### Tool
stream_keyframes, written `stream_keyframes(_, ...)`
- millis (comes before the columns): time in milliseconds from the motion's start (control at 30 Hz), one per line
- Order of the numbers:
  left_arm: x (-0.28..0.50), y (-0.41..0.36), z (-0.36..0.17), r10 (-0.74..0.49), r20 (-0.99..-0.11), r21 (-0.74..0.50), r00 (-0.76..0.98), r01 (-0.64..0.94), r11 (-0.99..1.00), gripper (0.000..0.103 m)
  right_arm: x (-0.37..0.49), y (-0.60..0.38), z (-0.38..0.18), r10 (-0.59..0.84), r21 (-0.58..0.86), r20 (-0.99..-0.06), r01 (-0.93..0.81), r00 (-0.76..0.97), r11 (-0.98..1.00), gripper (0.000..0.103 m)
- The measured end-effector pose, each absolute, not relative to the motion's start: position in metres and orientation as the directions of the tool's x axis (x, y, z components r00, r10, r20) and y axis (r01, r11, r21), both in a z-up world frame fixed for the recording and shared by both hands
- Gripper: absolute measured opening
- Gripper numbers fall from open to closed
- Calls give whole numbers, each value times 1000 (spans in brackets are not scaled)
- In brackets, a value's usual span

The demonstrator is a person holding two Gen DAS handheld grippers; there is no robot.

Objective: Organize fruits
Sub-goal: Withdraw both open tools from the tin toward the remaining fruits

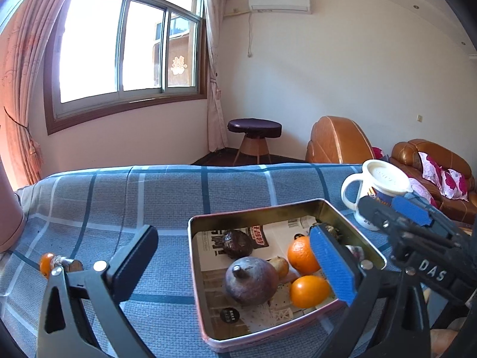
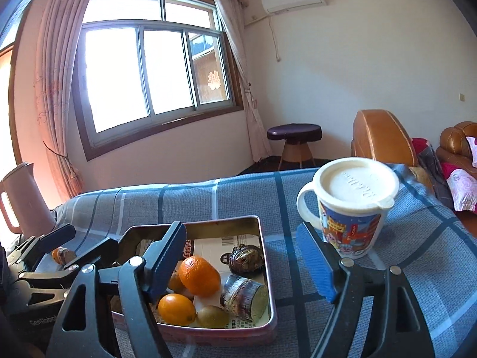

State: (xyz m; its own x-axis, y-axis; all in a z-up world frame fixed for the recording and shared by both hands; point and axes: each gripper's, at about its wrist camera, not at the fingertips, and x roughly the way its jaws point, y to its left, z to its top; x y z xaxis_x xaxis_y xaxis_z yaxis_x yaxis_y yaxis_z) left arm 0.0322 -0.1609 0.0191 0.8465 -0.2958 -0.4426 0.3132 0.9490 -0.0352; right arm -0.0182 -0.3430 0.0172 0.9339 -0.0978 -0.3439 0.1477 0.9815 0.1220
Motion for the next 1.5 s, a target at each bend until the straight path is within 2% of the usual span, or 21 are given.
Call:
stream_keyframes(233,31,-145,17,-232,-433,0,871,258,966,103,-20,-346,17,-151,153,-331,211,932,965,81)
stream_keyframes(400,34,-130,11,-198,-446,-19,873,212,977,103,-21,-338,16,-172,112,-317,217,933,970,81)
stream_keyframes(600,31,-123,8,-145,-432,23,890,171,985,103,-28,-325,14,-181,79,-293,213,939,974,82)
stream_keyframes(833,28,-113,6,-135,-431,24,892,160,987,103,-33,-310,14,-201,49,-280,223,939,974,82)
stream_keyframes(1200,21,-92,6,-131,-422,13,897,150,989,103,-39,-298,12,-205,78,-301,238,931,968,82)
stream_keyframes(1500,19,-73,6,-112,-414,53,903,147,988,103,-41,-278,10,-188,112,-323,234,928,966,82)
